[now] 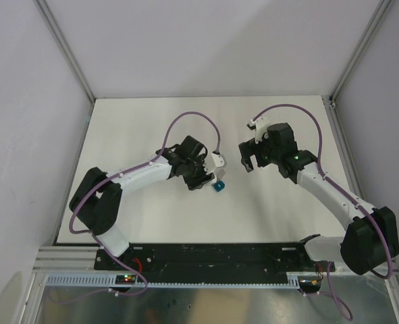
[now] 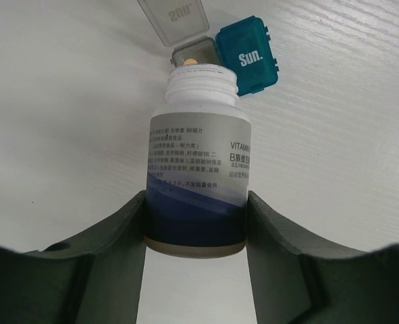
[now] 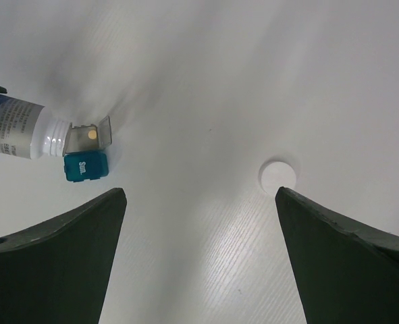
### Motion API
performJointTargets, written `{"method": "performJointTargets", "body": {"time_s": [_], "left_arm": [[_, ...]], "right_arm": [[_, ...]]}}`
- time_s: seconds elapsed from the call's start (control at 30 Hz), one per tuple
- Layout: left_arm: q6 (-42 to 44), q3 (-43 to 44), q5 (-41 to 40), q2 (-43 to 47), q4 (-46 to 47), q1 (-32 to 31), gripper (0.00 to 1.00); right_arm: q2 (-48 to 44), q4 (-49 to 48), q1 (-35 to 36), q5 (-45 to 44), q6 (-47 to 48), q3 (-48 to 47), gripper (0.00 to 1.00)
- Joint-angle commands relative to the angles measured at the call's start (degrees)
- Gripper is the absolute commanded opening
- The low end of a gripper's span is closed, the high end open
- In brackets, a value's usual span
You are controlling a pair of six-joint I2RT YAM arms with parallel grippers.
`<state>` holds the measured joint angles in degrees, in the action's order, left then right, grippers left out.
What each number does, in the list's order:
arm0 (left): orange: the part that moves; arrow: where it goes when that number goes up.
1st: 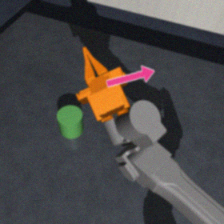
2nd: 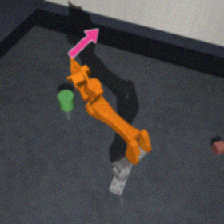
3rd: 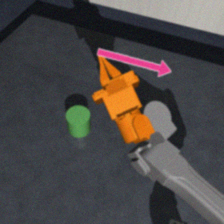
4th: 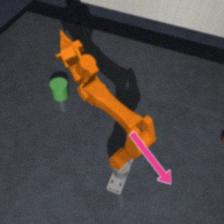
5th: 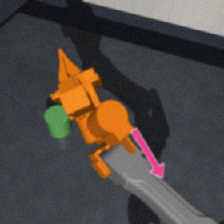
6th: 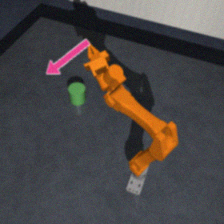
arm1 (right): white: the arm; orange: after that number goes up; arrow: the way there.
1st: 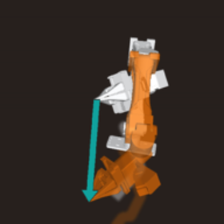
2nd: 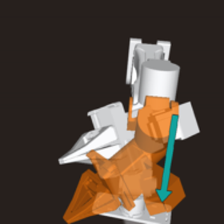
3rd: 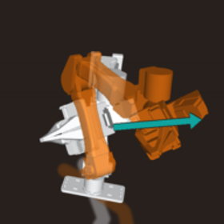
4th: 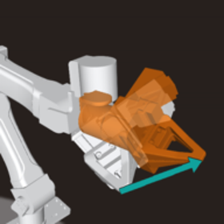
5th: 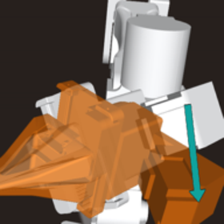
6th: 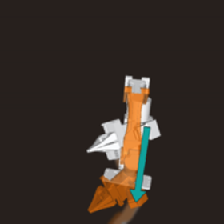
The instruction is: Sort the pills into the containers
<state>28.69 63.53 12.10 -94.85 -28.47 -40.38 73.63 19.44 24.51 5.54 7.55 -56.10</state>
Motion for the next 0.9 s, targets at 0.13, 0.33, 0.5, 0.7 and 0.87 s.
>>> {"method": "performJointTargets", "body": {"time_s": [0.13, 0.33, 0.5, 0.7, 0.87], "left_arm": [[2.18, 3.92, -1.09, -0.97, -2.26, -0.82, 0.0], [2.77, 5.24, -1.78, -1.73, -3.7, -0.95, 0.0], [3.16, 6.33, -2.02, -2.5, -4.74, -1.09, 0.0], [3.44, 6.97, -2.27, -3.11, -5.08, -1.24, 0.0], [3.6, 7.17, -2.47, -3.29, -5.17, -1.22, 0.0]], "right_arm": [[0.11, -0.57, -0.3, 0.96, -0.17, -0.09, 0.99], [0.07, -0.62, -0.36, 0.99, -0.19, -0.13, 0.99], [-0.07, -0.51, -0.38, 1.05, -0.18, -0.08, 0.99], [-0.04, -0.5, -0.51, 1.18, -0.17, -0.08, 0.99], [-0.06, -0.52, -0.61, 1.23, -0.17, -0.1, 0.99]]}}
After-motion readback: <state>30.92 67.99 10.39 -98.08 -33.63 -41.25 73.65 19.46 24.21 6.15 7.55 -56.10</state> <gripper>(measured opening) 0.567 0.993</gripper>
